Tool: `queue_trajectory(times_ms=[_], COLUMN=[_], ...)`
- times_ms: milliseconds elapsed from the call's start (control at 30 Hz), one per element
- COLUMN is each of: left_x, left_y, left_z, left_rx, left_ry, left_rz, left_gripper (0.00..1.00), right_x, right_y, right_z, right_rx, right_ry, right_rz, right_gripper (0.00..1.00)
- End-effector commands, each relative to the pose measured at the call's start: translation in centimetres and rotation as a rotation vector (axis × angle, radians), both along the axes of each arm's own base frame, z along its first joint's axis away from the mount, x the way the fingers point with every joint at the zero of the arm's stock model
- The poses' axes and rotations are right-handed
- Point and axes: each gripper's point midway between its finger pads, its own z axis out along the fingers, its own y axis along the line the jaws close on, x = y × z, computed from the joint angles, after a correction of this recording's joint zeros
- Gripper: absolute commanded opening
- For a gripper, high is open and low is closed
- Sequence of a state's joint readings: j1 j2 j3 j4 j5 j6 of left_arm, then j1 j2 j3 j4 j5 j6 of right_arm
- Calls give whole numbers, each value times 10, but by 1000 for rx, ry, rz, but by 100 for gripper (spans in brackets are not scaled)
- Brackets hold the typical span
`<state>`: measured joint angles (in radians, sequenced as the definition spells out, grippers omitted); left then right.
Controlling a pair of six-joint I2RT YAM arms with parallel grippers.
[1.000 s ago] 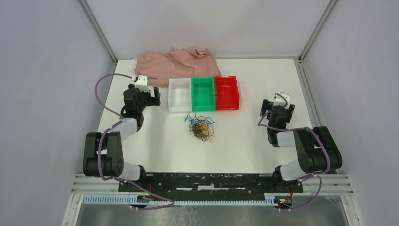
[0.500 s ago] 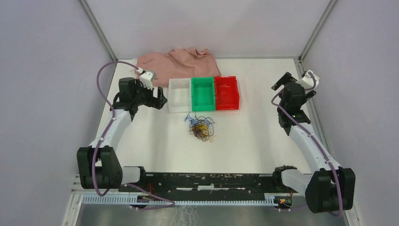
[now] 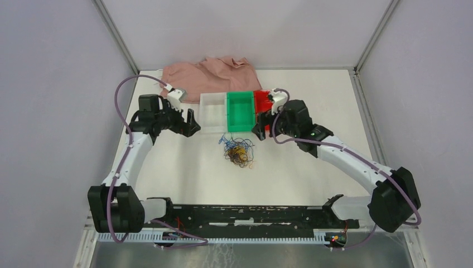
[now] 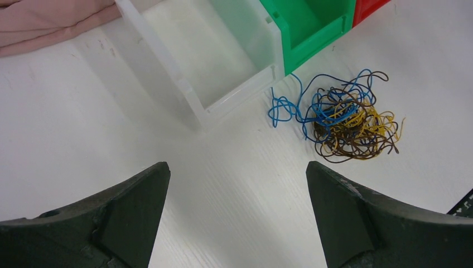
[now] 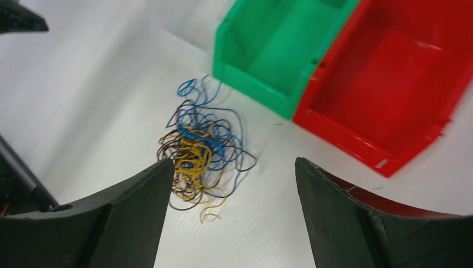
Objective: Untangle the cables
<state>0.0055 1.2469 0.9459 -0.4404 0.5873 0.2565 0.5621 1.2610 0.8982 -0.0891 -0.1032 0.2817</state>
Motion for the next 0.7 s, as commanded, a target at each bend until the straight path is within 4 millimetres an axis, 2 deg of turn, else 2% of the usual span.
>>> queue_trajectory(times_ms=[0, 167, 267, 500, 667], left_x=[-8, -13, -15, -19, -21], left_y=[-8, -10, -11, -13, -15], left_z=[26, 25, 25, 30, 32], left_rx=[-29, -39, -40, -52, -56], left_ry=[-68, -52, -51, -60, -66], left_rz=[-58, -70, -72, -86, -97], left_gripper=[99, 99, 99, 99, 99], right_x=[-27, -38, -36, -14, -1], right_y=[52, 92, 107, 120, 126], right_z=[5, -17, -31, -66, -72], right_rx=[-28, -110, -147, -232, -265], right_ry=[6, 27, 47, 89, 79], right_rz=[254, 366, 403, 406, 400], right_gripper=[84, 78, 72, 62, 58])
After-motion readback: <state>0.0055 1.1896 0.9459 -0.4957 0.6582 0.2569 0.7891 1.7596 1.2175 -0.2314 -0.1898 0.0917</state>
